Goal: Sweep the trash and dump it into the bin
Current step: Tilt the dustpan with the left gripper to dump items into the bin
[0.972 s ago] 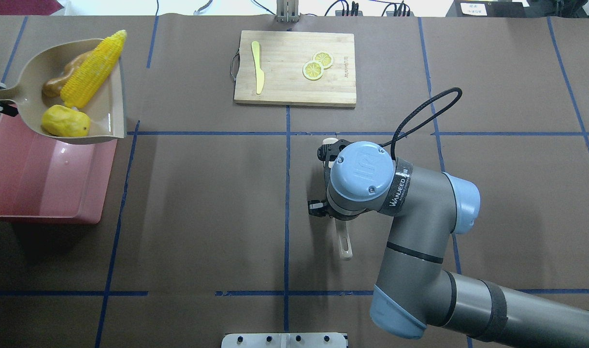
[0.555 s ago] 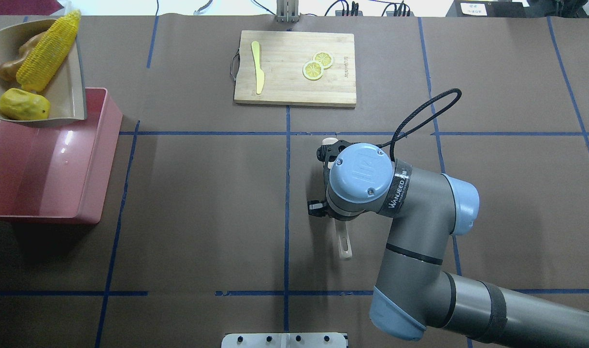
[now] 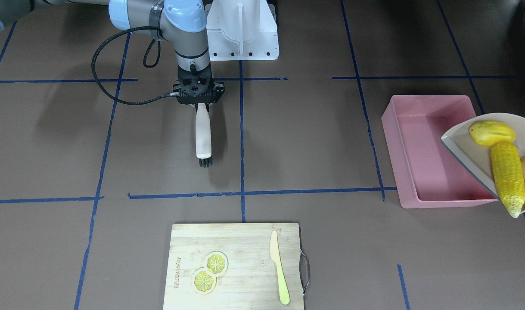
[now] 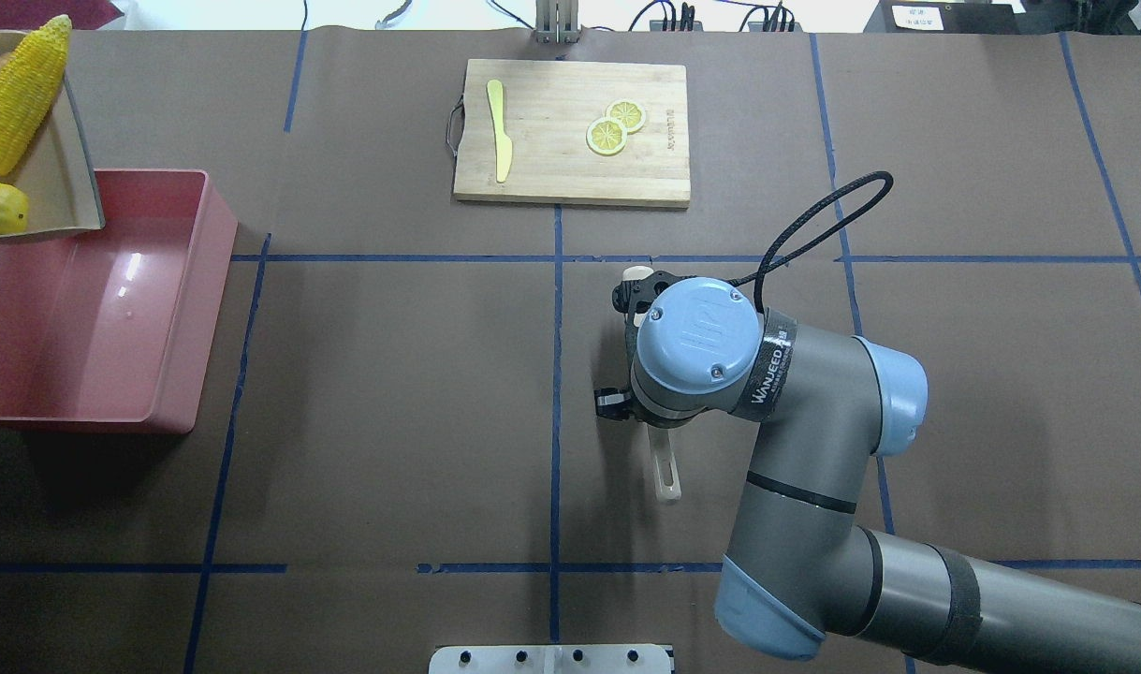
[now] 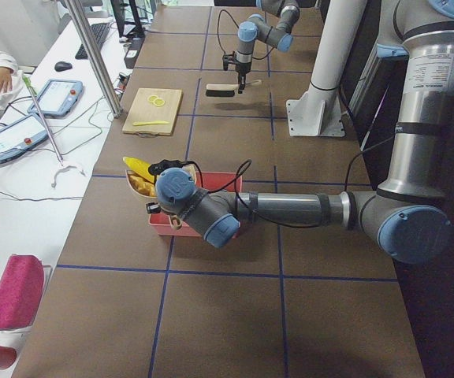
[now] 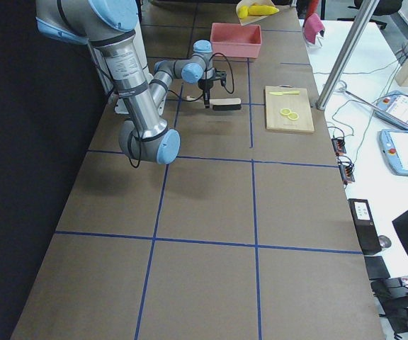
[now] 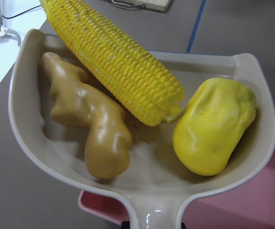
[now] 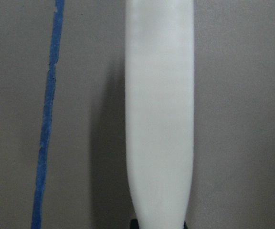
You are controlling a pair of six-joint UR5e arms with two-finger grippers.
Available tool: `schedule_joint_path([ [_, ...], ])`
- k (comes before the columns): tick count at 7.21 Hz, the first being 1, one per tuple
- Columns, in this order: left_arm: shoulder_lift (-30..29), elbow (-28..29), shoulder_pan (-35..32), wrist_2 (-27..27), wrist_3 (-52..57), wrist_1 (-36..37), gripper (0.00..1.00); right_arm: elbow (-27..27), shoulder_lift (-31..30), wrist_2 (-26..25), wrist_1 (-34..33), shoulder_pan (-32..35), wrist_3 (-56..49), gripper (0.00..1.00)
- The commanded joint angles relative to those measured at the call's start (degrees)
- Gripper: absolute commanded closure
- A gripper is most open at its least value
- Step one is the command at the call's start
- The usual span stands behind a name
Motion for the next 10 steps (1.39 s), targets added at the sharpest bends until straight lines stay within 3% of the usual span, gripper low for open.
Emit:
schedule_joint_path([
  [1, 1.0, 0.2, 0.5, 4.5, 4.9, 0.3, 1.0, 0.1, 0.0, -0.1, 0.0, -0.1, 0.0, 1.0],
  [2, 1.1, 0.2, 1.7, 6.0, 7.1, 1.3, 1.0, 0.0, -0.1, -0.1, 0.0, -0.1, 0.0, 1.0],
  [4, 0.6, 0.2, 2.1, 6.4, 15.6, 13.2, 1.0, 0.0, -0.1, -0.1, 0.0, -0.3, 0.0, 1.0],
  [7, 0.6, 0.0, 2.4, 7.9, 22.3, 14.7, 1.0, 0.1, -0.6, -0.1, 0.1, -0.3, 0.0, 1.0],
  [10, -3.5, -0.4, 1.9, 8.3, 29.5, 27.9, 1.0, 0.2, -0.6, -0.9, 0.1, -1.0, 0.1, 1.0],
])
